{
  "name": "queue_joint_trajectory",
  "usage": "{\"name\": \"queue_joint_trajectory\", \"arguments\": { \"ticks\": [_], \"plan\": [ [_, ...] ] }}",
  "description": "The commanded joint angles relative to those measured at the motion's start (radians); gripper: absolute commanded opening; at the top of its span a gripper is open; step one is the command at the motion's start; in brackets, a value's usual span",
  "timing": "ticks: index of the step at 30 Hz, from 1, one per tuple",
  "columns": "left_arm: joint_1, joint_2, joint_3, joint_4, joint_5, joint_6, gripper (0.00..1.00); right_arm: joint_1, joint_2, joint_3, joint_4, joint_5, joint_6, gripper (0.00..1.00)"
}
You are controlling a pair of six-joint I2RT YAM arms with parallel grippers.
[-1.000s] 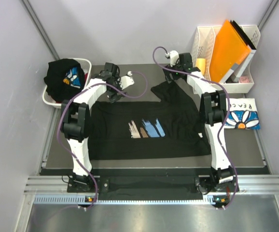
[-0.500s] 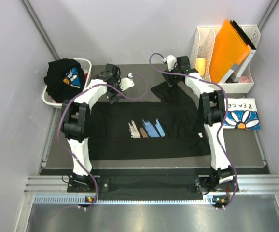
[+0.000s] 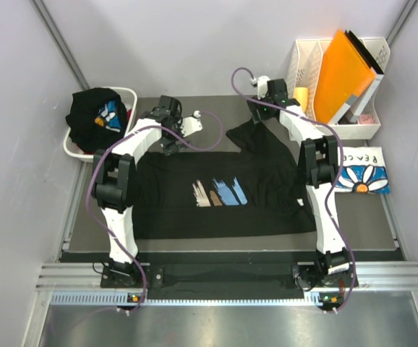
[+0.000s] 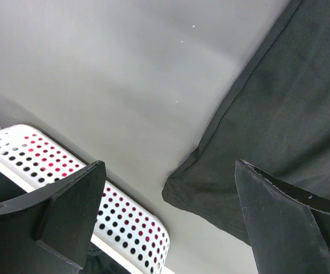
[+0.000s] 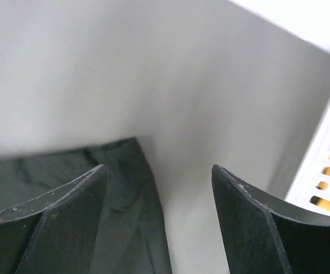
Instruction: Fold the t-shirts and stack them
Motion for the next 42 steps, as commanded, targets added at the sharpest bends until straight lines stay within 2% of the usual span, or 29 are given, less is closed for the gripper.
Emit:
{"name": "queue_joint_trajectory", "arguments": {
  "ticks": [1,7,10,18,29,42],
  "plan": [
    [-0.010,0.002,0.047,-0.008,-0.006,0.017,0.99,-0.031,-0.012,0.087,-0.006,-0.068,0.188,0.74],
    [-0.018,0.026,0.095,-0.036,-0.017,0.028,0.99,-0.034,0.052,0.214,-0.096,-0.125,0.240,0.73],
    [-0.019,0.026,0.103,-0.041,-0.018,0.031,0.99,-0.035,0.026,0.133,-0.093,-0.165,0.314,0.73],
    [-0.028,0.040,0.124,-0.044,-0.028,0.034,0.99,-0.045,0.058,0.102,-0.132,-0.206,0.345,0.74],
    [-0.035,0.057,0.143,-0.036,-0.017,0.019,0.99,-0.055,0.071,0.095,-0.123,-0.246,0.377,0.73],
    [-0.036,0.075,0.161,-0.027,-0.008,0.007,0.99,-0.054,0.083,0.099,-0.070,-0.217,0.405,0.73]
  ]
}}
